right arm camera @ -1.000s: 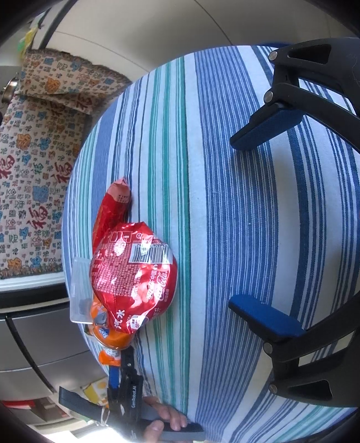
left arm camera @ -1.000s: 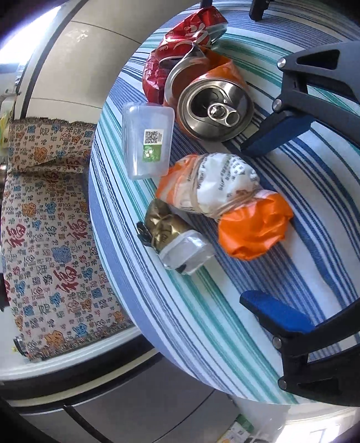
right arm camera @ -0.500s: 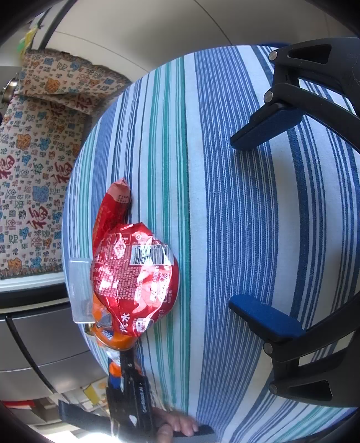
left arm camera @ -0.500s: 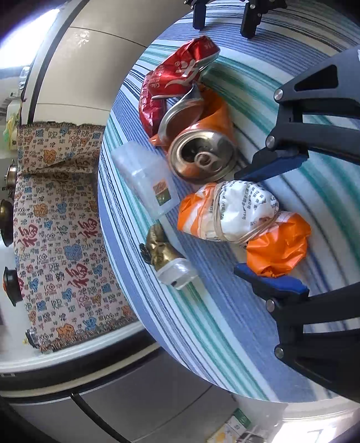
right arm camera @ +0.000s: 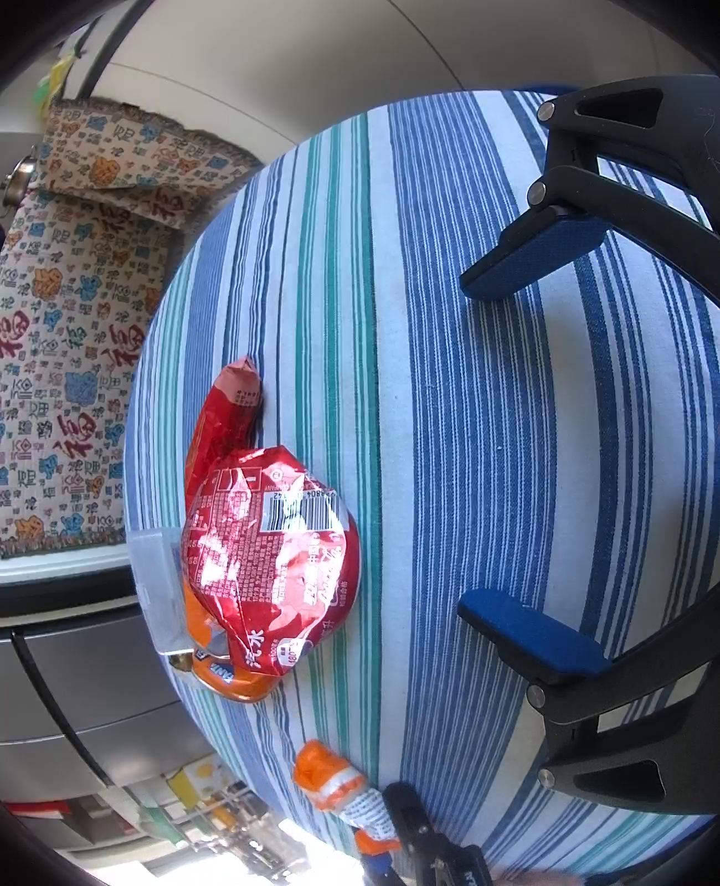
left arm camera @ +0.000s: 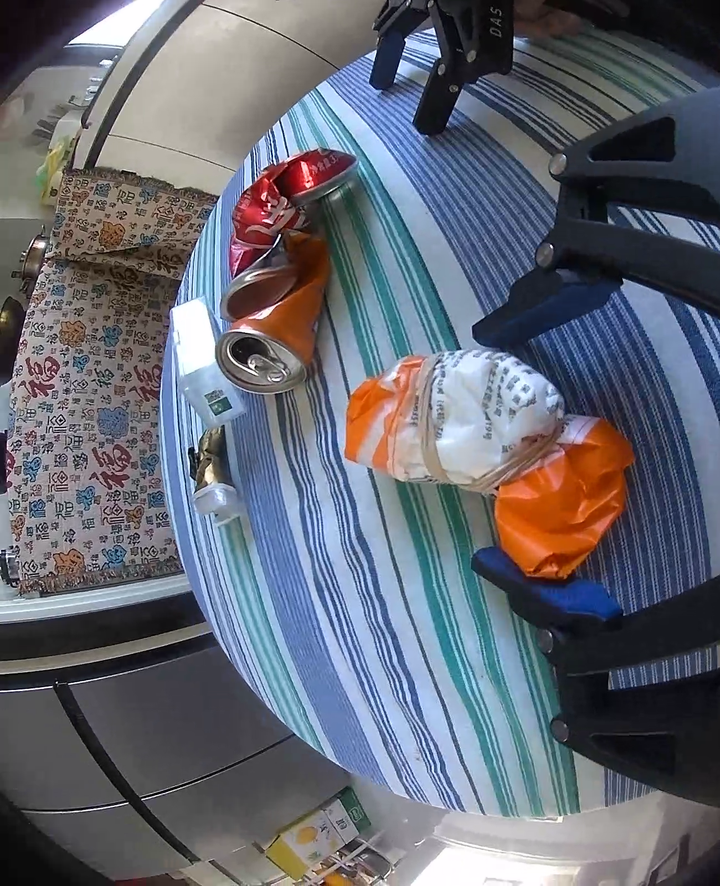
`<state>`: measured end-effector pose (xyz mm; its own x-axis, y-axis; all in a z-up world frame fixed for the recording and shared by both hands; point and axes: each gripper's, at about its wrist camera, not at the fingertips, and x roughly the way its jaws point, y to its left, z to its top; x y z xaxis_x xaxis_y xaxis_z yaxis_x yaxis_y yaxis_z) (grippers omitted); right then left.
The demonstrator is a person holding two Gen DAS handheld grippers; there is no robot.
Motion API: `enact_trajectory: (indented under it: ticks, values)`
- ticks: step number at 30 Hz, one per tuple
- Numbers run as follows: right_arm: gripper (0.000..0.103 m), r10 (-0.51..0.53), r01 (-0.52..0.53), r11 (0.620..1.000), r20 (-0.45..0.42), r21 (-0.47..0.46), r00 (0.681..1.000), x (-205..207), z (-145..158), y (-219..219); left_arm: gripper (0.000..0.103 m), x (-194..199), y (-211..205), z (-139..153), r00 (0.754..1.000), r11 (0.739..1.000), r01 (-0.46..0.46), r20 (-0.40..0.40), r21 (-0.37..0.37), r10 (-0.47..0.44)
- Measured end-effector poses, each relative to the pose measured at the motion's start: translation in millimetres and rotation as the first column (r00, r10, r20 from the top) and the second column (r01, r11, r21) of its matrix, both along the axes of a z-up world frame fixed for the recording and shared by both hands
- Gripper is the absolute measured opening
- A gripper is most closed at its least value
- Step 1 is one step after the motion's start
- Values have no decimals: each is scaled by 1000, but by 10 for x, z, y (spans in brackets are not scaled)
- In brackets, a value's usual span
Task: Collect trash
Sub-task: 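Close left tool on orange-and-white string-tied bundle, then grasp red Coca-Cola can with right tool while left tool holds bundle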
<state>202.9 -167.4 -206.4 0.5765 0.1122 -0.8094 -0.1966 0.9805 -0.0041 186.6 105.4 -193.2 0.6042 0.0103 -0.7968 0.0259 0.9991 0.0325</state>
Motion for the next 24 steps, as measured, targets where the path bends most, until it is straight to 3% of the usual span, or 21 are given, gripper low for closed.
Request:
enact_trajectory:
  ticks: [10,14,17,23,24]
  values:
    - [101,-32,30,999,37,29,999,-8,57,-119,85,64,56,-7,1000,1000,-15,-4,-13,15]
    - [99,94,-91,995,127,-28,987,4,216,200,85,63,60,-3,1000,1000,-15,-4,-12,15]
    - [96,159,-140,983,164,-122,973,114,297,559,85,64,63,-1,1000,1000,-15,-4,-13,15]
    - [90,132,-91,967,161,-239,978,461,248,883,85,66,71,3,1000,1000,-15,-4,-13,15]
    - [83,124,-84,968,157,-235,980,509,228,872,85,66,70,4,1000,1000,-15,-4,-13,15]
